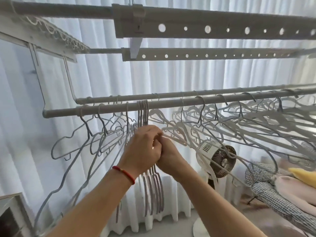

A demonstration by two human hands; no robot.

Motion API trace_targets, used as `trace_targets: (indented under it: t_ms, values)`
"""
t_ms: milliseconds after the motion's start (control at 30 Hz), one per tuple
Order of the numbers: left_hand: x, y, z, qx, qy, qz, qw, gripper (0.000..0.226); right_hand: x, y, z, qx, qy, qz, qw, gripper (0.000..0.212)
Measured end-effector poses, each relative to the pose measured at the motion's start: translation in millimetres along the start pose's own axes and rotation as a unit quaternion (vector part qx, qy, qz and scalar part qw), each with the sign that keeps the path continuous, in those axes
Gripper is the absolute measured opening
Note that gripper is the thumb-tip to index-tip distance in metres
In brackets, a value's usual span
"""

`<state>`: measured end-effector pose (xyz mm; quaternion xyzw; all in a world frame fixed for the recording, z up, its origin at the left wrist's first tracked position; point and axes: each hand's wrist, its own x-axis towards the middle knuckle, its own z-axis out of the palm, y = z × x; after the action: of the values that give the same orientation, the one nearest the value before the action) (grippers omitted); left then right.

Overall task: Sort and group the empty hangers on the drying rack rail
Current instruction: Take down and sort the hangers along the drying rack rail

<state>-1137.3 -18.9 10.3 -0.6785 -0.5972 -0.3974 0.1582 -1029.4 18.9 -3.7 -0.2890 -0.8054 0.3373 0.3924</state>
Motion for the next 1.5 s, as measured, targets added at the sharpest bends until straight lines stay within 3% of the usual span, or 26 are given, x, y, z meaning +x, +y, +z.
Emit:
trace_targets:
  t_ms: [100,233,367,533,667,800,967,1133,1333,1433,1500]
  values:
    - [4.9,2.0,-0.5,-0.061,-0.019,0.014,0.998,0.033,-5.3,-4.1,-9.0,-0.031,-0.010,0.020,0.999,0.027]
    - [9.5,11.6,10.9,-0.094,0.002,0.003,0.996,0.029,-22.4,-1.9,-46.1,-0.077,0.099,-0.023,0.992,0.034]
    - [15.7,31.0,37.4,-0.007,-0.105,-0.071,0.992,0.036,-28.4,15.5,-95.5,-0.194,0.179,-0.040,0.964,0.032]
    - [30.5,52.8,64.6,0.104,-0.191,-0.187,0.958,0.058,-24.9,55.0,-142.6,-0.282,0.131,0.019,0.950,0.047]
    - [49.4,67.6,86.0,-0.003,-0.170,-0.269,0.948,0.068,-29.2,87.8,-166.4,-0.302,0.053,0.025,0.952,0.052]
    - [54.9,84.2,114.5,-0.073,-0.121,-0.331,0.933,0.050,-20.7,103.4,-188.4,-0.311,0.029,-0.013,0.950,0.048]
    - [51.5,91.5,128.3,-0.183,-0.052,-0.385,0.903,0.021,-10.5,105.2,-186.7,-0.269,-0.098,0.038,0.957,0.039]
    - [55.5,97.3,124.0,-0.254,-0.026,-0.379,0.889,0.015,-14.0,109.2,-183.1,-0.262,-0.022,0.017,0.965,0.040]
    - [60.6,103.3,122.1,-0.232,-0.082,-0.359,0.900,0.016,-13.8,100.4,-188.7,-0.298,0.093,-0.056,0.948,0.044]
    - [63.1,104.5,122.6,-0.210,-0.112,-0.335,0.912,0.018,-9.9,100.1,-207.6,-0.396,0.140,0.022,0.907,0.052]
    - [65.4,107.5,124.5,-0.192,-0.129,-0.322,0.918,0.017,-10.1,101.8,-219.9,-0.398,0.109,0.123,0.903,0.053]
